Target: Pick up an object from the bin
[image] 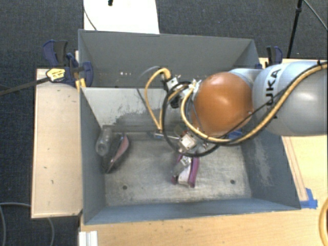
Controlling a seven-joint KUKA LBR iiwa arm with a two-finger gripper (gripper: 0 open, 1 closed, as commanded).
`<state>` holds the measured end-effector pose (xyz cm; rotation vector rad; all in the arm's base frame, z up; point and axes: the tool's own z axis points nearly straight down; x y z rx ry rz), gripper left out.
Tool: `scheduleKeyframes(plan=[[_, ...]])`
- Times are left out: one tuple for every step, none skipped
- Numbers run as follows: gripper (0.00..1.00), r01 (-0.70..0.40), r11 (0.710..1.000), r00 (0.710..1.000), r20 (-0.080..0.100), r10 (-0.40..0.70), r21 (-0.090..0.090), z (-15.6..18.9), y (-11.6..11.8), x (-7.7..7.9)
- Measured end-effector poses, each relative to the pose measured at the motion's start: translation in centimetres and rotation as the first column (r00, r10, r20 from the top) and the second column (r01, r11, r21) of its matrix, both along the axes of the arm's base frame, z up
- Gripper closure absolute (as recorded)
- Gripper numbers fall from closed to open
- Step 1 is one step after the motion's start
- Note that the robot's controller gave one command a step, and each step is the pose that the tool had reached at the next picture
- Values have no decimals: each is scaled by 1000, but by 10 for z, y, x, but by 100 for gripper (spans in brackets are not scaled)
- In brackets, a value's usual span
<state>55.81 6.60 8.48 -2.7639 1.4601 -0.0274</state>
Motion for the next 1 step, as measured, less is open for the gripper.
scheduleKeyframes(plan=[[100,-254,967,967,-17,254,-4,146,1,20]])
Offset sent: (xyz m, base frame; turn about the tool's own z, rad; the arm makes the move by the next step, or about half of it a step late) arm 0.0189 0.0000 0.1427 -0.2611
